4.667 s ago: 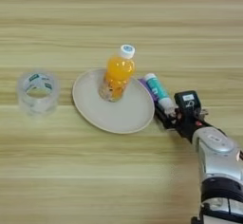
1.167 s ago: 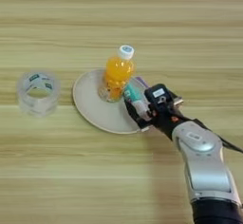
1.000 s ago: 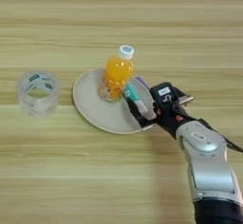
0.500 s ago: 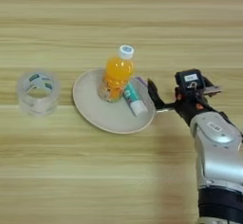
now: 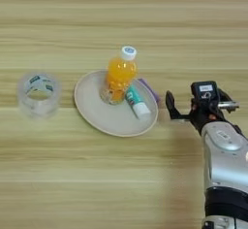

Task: Move the objects on the table

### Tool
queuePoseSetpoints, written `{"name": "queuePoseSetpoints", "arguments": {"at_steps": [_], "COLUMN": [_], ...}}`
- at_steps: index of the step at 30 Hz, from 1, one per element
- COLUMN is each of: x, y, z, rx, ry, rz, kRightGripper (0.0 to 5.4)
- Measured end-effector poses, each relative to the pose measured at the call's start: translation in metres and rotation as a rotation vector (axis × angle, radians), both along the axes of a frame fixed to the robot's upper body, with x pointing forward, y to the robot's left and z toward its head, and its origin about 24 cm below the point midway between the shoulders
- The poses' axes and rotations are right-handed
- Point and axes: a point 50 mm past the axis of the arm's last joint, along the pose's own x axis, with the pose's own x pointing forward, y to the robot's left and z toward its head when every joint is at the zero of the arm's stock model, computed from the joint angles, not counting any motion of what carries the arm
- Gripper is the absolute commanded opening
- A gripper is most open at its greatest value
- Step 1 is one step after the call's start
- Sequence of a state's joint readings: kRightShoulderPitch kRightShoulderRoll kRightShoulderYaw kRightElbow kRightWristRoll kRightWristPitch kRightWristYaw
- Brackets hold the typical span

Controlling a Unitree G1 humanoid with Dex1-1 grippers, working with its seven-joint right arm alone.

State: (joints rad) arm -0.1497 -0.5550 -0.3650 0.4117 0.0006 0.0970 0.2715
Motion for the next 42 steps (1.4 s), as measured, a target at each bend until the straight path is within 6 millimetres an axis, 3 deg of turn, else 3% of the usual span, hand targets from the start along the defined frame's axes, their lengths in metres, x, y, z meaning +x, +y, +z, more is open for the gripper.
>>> {"name": "queuePoseSetpoints", "arguments": {"at_steps": [11, 29, 35, 42], "x": [-0.003, 0.005, 0.009, 0.009], "y": [0.0, 0.013, 0.028, 0.031], "z": [-0.02, -0.009, -0.002, -0.01], "rx": [-0.051, -0.069, -0.044, -0.015], "ry": [0.12, 0.068, 0.023, 0.049], "rz": [0.026, 0.102, 0.162, 0.172], "kRightGripper": [5.35, 5.35, 5.35, 5.35]}}
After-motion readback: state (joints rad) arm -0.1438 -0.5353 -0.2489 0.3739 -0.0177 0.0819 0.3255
